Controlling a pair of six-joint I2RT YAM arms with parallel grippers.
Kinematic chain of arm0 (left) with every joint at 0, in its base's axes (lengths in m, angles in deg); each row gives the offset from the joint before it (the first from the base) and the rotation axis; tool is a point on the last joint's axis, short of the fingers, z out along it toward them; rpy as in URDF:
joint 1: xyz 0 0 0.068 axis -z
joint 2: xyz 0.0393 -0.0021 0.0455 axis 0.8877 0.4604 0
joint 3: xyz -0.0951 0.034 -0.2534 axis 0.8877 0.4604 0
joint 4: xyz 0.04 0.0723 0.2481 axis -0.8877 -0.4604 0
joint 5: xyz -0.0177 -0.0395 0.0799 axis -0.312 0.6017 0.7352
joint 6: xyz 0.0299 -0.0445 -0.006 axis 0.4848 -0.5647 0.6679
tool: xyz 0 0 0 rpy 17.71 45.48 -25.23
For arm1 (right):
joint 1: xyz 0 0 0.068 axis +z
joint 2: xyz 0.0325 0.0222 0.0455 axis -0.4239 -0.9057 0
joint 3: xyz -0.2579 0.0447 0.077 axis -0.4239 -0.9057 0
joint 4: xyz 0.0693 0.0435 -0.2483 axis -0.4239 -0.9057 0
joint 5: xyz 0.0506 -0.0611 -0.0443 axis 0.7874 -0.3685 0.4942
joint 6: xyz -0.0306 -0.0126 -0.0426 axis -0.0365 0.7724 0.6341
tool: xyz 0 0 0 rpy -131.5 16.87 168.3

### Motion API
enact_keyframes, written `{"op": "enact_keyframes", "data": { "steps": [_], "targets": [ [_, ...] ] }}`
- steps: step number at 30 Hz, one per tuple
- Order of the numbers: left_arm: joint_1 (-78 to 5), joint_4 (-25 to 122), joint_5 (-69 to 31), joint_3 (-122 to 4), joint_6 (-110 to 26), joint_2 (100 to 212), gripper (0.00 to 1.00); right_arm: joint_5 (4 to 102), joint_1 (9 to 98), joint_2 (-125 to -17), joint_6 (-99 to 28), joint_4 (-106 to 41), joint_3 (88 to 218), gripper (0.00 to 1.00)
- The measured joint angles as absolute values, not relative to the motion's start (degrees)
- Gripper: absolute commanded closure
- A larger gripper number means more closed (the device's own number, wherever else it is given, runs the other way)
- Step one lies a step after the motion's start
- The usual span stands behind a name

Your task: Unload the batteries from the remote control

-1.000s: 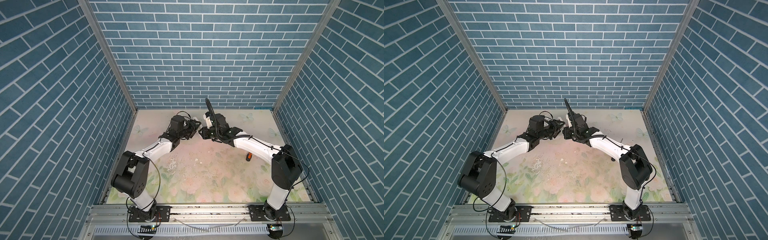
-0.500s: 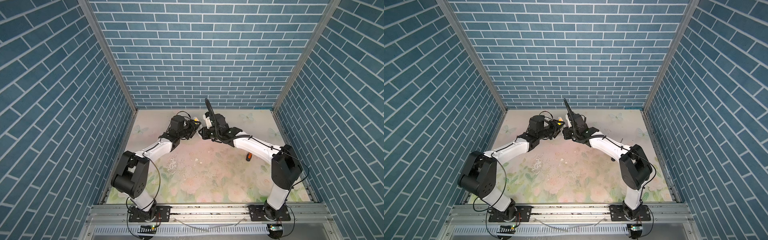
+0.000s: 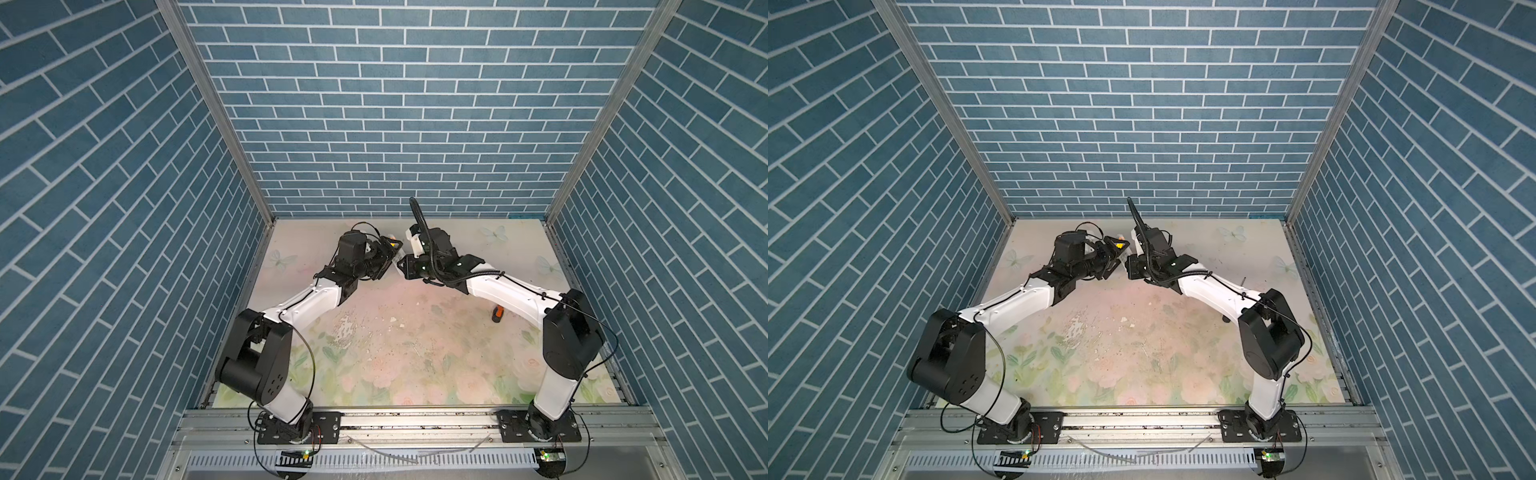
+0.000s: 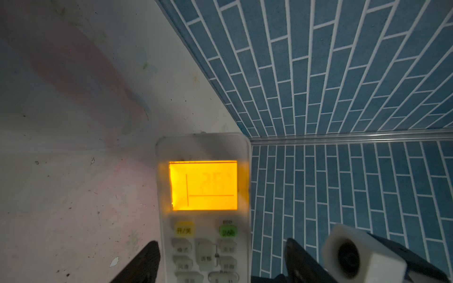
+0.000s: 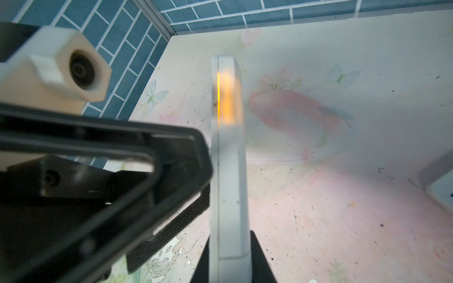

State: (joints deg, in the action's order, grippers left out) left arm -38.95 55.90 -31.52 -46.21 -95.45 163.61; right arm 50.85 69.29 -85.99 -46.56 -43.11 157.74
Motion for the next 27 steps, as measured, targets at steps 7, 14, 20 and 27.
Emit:
{"op": "enact_keyframes", "data": {
  "steps": [7,14,20,27],
  "targets": [
    [-43.82,41.82,-31.81,-48.37,-90.07,160.29,0.0,49.51,69.29,-85.32,-39.35,-48.38,157.74,1.0],
    [-49.75,27.46,-35.26,-57.53,-85.78,160.22,0.01,46.32,69.63,-80.97,-27.11,-53.12,157.72,1.0],
    [-50.18,24.07,-41.6,-61.31,-88.28,162.41,0.1,40.73,72.76,-77.71,-16.29,-54.59,157.64,1.0],
    [-50.18,19.09,-46.89,-62.1,-92.28,165.07,0.1,32.03,77.33,-77.69,-6.5,-55.59,157.53,1.0]
  ]
}}
